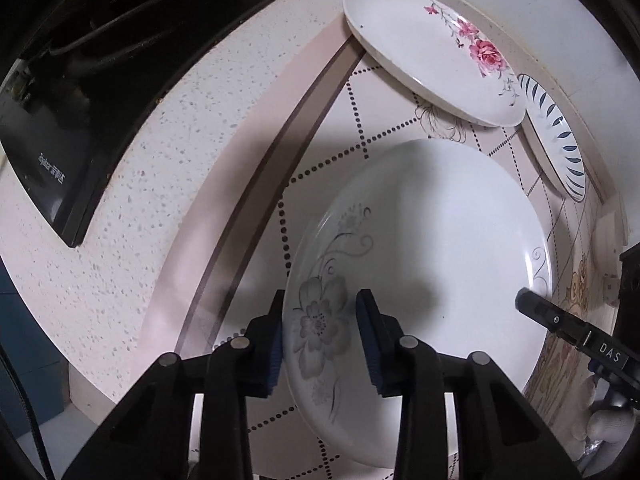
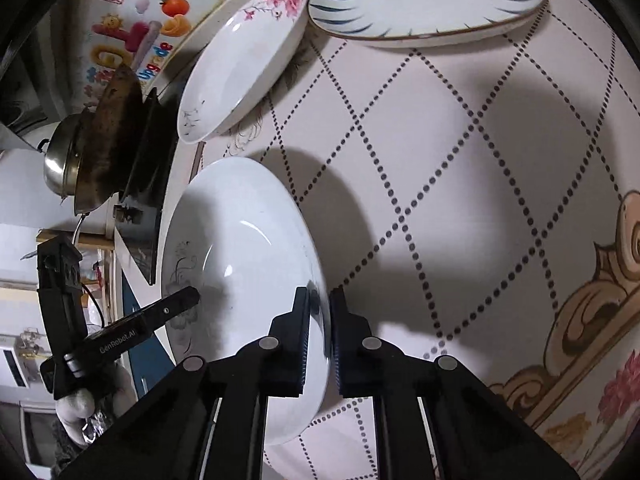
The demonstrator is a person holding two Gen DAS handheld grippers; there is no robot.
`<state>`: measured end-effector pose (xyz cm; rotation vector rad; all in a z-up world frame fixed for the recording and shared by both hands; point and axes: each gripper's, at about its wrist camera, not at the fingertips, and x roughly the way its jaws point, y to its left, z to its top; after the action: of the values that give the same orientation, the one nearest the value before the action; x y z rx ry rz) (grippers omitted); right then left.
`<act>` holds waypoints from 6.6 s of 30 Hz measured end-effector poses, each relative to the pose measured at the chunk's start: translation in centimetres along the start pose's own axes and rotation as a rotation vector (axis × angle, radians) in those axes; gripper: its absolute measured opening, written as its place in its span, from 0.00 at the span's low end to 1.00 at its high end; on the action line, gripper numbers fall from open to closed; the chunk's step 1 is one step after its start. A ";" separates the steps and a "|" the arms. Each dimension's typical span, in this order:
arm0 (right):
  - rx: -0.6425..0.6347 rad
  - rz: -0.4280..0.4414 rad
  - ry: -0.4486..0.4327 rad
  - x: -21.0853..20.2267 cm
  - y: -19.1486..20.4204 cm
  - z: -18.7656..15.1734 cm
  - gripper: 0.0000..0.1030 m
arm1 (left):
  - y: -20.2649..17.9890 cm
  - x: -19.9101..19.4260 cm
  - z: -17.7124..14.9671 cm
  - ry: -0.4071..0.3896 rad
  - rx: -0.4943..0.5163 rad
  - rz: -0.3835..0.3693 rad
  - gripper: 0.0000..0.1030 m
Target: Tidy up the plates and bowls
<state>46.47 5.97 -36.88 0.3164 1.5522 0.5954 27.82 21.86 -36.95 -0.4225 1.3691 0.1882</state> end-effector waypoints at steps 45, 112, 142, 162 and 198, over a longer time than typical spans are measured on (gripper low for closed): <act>0.203 -0.112 -0.222 -17.5 -17.6 -10.1 0.12 | -21.4 2.0 -4.4 0.014 0.395 -0.072 0.26; 0.338 -0.047 -0.168 0.4 1.2 15.7 0.09 | -7.6 4.4 27.2 -0.084 0.482 0.142 0.25; 0.252 -0.022 -0.107 -0.4 0.9 13.3 0.09 | -6.5 0.7 28.2 -0.087 0.396 0.068 0.30; 0.213 -0.068 -0.109 -0.9 1.2 13.1 0.09 | -5.5 2.8 28.6 -0.056 0.434 0.060 0.22; 0.292 -0.142 -0.200 -23.9 -10.4 -7.8 0.09 | -22.0 -3.7 5.0 -0.011 0.596 -0.134 0.22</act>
<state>42.39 -16.94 -22.71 0.4679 1.4525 0.2174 39.78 4.22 -28.63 -0.0108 1.3091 -0.3247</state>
